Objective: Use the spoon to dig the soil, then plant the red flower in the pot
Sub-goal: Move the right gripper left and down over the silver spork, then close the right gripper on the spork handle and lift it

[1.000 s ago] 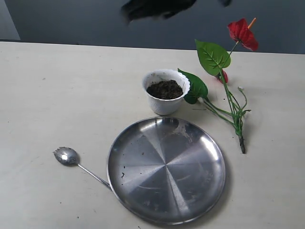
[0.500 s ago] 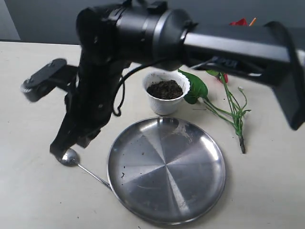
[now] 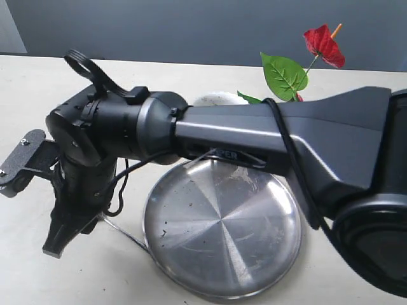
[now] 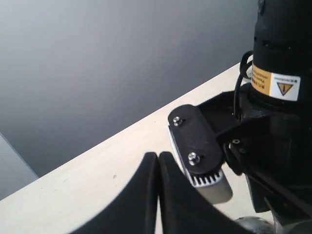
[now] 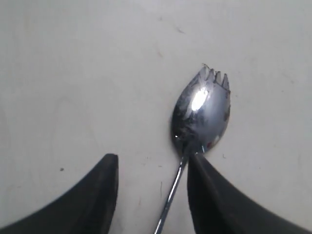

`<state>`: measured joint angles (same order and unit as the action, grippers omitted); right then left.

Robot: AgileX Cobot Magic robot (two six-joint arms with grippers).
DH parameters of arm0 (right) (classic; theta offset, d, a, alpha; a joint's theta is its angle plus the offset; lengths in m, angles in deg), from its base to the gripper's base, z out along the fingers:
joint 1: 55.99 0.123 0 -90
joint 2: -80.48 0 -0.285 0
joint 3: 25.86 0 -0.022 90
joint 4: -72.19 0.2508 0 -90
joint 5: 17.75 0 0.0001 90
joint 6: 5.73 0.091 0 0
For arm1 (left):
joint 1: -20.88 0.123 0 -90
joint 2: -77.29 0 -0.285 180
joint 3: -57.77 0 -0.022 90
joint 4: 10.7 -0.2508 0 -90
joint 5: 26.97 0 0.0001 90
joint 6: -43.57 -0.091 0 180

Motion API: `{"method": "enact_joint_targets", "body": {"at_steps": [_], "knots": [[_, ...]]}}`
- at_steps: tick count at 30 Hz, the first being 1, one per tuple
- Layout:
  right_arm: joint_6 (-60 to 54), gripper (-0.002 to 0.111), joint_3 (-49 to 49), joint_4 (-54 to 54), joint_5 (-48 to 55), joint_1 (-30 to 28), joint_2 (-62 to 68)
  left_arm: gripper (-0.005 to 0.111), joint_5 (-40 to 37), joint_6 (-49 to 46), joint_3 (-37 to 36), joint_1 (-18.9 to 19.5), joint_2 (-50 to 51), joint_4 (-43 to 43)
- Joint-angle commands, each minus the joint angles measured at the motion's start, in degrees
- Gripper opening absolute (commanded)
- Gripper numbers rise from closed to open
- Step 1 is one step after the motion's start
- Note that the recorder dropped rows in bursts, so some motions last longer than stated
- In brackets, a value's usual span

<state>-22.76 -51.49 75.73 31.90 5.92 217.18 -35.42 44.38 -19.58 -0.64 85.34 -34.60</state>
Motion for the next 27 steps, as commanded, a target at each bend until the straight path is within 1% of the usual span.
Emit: {"method": "enact_joint_targets", "body": {"at_steps": [1, 14, 15, 17, 20, 21, 22, 27], "knots": [[2.57, 0.045, -0.32, -2.84, -0.58, -0.29, 1.95, 0.001, 0.72, 0.32, 0.13, -0.38, -0.26, 0.45], [4.2, 0.045, -0.32, -3.54, -1.94, -0.29, 6.39, 0.001, 0.61, 0.32, 0.13, -0.38, -0.26, 0.45], [4.2, 0.043, -0.32, -3.17, -2.19, -0.29, 6.41, 0.001, 0.61, 0.32, 0.13, -0.38, -0.26, 0.45], [4.2, 0.037, -0.32, -3.06, -2.45, -0.29, 6.41, 0.001, 0.61, 0.32, 0.13, -0.38, -0.26, 0.45], [4.2, 0.017, -0.32, -2.65, -2.69, -0.29, 6.41, 0.001, 0.61, 0.32, 0.13, -0.38, -0.26, 0.45], [4.2, 0.007, -0.32, -2.44, -2.96, -0.17, 6.41, 0.001, 0.61, 0.32, 0.13, -0.38, -0.26, 0.45], [4.2, 0.001, -0.32, -2.17, -3.07, -0.17, 6.41, 0.001, 0.61, 0.32, 0.13, -0.38, -0.26, 0.45], [4.35, 0.0, -0.32, -1.49, -3.73, -0.17, 6.41, 0.001, 0.61, 0.32, 0.13, -0.38, -0.26, 0.45]]}}
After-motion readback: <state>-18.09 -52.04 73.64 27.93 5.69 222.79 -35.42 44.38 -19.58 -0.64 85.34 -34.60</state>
